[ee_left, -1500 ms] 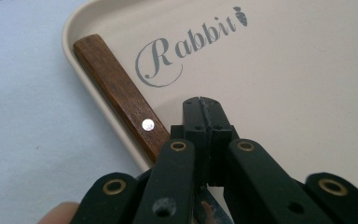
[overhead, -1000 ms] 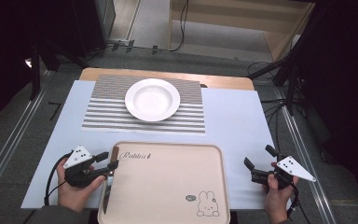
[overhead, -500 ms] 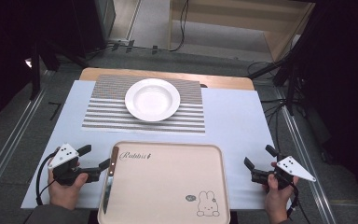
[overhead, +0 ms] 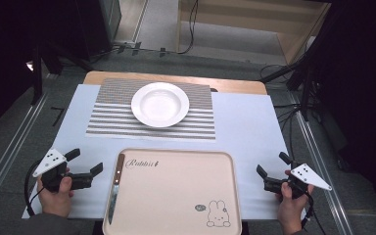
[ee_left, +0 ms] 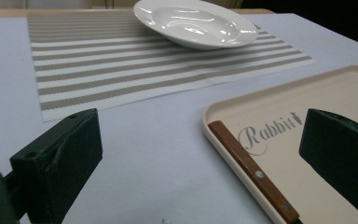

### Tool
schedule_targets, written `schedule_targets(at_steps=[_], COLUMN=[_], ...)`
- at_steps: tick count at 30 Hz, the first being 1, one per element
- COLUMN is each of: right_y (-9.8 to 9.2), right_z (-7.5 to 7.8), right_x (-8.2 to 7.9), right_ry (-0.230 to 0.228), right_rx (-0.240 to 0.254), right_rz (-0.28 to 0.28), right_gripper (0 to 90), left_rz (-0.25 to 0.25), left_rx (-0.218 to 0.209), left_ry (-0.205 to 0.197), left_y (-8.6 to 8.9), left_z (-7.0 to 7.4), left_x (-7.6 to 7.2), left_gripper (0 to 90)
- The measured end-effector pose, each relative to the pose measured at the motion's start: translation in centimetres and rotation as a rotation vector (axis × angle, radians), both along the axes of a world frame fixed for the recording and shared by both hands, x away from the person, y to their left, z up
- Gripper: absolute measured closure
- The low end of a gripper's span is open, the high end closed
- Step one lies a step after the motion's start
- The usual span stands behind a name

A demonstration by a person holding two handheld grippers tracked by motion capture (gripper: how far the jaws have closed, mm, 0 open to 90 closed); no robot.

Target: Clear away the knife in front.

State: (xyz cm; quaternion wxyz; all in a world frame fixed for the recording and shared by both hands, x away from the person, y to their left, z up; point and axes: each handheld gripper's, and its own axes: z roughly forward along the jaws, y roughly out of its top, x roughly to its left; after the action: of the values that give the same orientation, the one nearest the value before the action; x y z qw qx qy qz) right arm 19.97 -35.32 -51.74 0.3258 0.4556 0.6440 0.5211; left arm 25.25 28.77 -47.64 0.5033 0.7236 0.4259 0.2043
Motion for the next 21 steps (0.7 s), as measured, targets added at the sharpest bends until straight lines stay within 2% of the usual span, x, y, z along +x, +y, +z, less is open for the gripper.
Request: schedule_targets(at_steps=[4, 8, 13, 16, 21], right_y=[0.0, 0.0, 0.0, 0.0, 0.0], right_z=[0.0, 0.0, 0.0, 0.0, 0.0], right_x=[0.0, 0.0, 0.0, 0.0, 0.1], right_ry=[0.004, 0.003, 0.002, 0.003, 0.004], right_rx=[0.003, 0.000, -0.003, -0.003, -0.001], right_rz=[-0.004, -0.003, -0.005, -0.008, -0.012], right_gripper=[0.0, 0.0, 0.0, 0.0, 0.0], left_rz=[0.029, 0.034, 0.051, 0.066, 0.078], left_rx=[-0.015, -0.019, -0.015, -0.029, -0.048], left_ry=[-0.006, -0.011, -0.031, -0.044, -0.067], left_y=[1.1, 1.6, 2.4, 3.3, 3.6], left_z=[-0.1, -0.3, -0.3, -0.3, -0.4], left_x=[0.4, 0.6, 0.9, 1.1, 1.0], left_gripper=[0.0, 0.0, 0.0, 0.0, 0.0])
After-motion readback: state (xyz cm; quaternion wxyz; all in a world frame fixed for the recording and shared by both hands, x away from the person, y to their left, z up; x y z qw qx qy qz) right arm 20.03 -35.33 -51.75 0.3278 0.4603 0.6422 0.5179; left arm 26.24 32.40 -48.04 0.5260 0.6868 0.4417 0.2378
